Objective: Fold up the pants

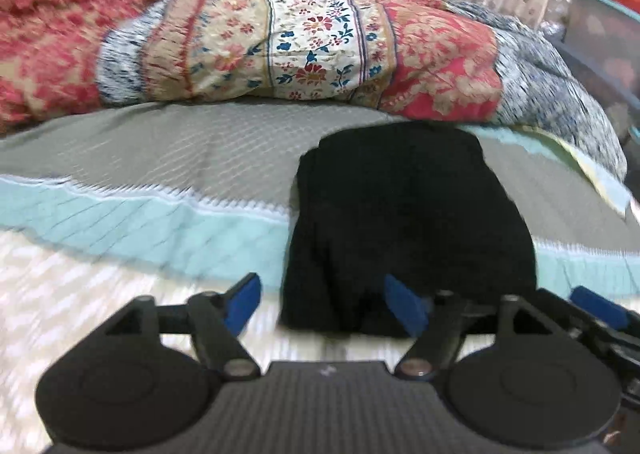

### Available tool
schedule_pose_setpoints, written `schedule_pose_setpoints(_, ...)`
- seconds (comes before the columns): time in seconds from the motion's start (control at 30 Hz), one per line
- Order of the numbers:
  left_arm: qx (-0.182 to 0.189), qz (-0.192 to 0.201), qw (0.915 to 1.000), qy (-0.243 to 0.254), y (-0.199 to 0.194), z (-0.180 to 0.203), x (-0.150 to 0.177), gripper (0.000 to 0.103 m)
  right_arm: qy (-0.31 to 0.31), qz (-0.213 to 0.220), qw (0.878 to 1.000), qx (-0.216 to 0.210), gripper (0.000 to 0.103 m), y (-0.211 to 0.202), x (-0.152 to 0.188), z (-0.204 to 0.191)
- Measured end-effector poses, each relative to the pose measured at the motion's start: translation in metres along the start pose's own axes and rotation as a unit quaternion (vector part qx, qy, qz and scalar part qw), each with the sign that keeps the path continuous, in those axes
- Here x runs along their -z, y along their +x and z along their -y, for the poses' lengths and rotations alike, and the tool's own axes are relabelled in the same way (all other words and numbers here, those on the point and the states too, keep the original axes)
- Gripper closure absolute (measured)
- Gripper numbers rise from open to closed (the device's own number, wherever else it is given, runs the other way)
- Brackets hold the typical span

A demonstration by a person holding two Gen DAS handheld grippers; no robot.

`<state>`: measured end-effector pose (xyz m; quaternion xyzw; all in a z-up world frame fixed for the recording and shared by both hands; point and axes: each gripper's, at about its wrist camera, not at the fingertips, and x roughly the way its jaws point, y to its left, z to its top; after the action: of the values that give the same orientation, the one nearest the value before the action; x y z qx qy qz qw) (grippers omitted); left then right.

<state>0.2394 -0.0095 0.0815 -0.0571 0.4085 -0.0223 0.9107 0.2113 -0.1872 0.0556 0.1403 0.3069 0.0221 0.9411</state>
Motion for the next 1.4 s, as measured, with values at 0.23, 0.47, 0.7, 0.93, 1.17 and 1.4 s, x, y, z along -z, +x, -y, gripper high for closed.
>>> schedule_pose_setpoints(0.23, -0.027, -0.029, 0.9992, 0.006, -0.072, 0.009, 0.076, 0.017, 0.005, 0.007, 0.999, 0.042, 0.0, -0.084, 0.047, -0.031)
schedule_pose_setpoints(0.47, -0.033, -0.024, 0.9986, 0.033, -0.13, 0.015, 0.121, 0.0, 0.012, -0.049, 0.997, 0.055, 0.0, -0.116, 0.074, -0.051)
schedule_pose_setpoints(0.7, -0.032, -0.019, 0.9988, 0.032, -0.169, 0.014, 0.145, 0.0, 0.027, -0.092, 0.995, 0.03, 0.0, -0.145, 0.095, -0.065)
schedule_pose_setpoints(0.93, -0.045, -0.016, 0.9985, 0.029, -0.187, 0.011, 0.16, 0.0, 0.032, -0.114, 0.993, 0.015, 0.0, -0.16, 0.108, -0.074)
schedule_pose_setpoints(1.17, -0.06, -0.001, 0.9979, 0.025, -0.198, 0.009, 0.169, 0.0, 0.028, -0.123, 0.992, 0.012, 0.0, -0.167, 0.114, -0.083)
schedule_pose_setpoints(1.4, -0.065, 0.005, 0.9977, 0.02, -0.203, 0.008, 0.174, 0.0, 0.016, -0.122, 0.992, 0.013, 0.0, -0.172, 0.115, -0.088)
